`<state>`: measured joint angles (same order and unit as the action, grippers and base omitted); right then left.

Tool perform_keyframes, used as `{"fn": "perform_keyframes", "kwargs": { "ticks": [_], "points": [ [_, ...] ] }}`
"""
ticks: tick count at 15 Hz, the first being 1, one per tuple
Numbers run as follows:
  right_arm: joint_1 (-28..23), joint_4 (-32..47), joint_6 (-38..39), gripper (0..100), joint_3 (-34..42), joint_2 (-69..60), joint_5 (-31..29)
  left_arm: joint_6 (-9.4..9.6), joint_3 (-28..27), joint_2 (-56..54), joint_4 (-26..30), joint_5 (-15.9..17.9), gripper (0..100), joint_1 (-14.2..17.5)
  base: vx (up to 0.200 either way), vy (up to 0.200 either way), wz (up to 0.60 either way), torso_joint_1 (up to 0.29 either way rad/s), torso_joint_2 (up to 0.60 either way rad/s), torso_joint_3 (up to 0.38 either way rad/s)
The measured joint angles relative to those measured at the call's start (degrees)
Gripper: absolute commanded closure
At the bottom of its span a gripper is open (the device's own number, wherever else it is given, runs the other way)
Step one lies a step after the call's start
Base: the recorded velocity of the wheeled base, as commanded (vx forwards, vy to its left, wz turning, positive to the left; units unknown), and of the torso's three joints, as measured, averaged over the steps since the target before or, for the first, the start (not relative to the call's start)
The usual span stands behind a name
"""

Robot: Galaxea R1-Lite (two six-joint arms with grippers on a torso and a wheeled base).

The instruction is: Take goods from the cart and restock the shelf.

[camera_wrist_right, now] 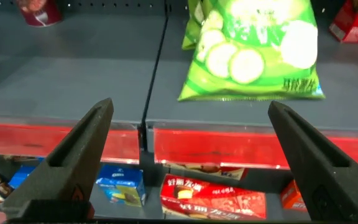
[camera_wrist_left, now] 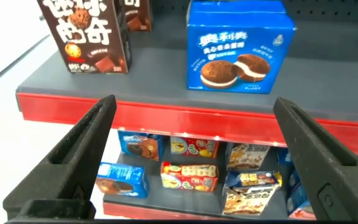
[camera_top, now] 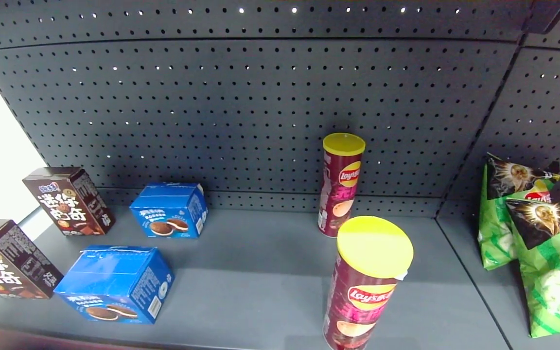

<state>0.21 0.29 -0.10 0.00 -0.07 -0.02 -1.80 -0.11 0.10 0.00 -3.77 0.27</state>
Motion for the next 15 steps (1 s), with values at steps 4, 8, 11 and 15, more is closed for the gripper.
{"fn": "perform_keyframes", "kwargs": {
  "ticks": [4, 8, 11, 15],
  "points": [
    [-0.02, -0.05, -0.04, 0, 0.0, 0.0, 0.0, -0.33, 0.01, 0.0, -0.05, -0.13, 0, -0.02, 0.0, 0.0, 0.0, 0.0, 0.0, 0.0],
    [0.0, -0.02, 0.0, 0, 0.0, 0.0, 0.02, -0.2, 0.01, 0.0, 0.0, -0.09, 0, 0.0, 0.0, 0.0, -0.3, -0.001, 0.0, 0.0],
    [-0.05, -0.05, -0.01, 0, 0.0, 0.0, 0.05, -0.24, 0.01, 0.0, 0.05, -0.09, 0, -0.06, 0.0, 0.0, -0.2, 0.001, 0.0, 0.002],
    [-0.07, -0.05, -0.04, 0, 0.0, 0.0, 0.07, -0.29, 0.01, 0.0, 0.0, -0.13, 0, -0.02, 0.0, 0.0, 0.0, 0.0, 0.0, 0.0]
  ]
}}
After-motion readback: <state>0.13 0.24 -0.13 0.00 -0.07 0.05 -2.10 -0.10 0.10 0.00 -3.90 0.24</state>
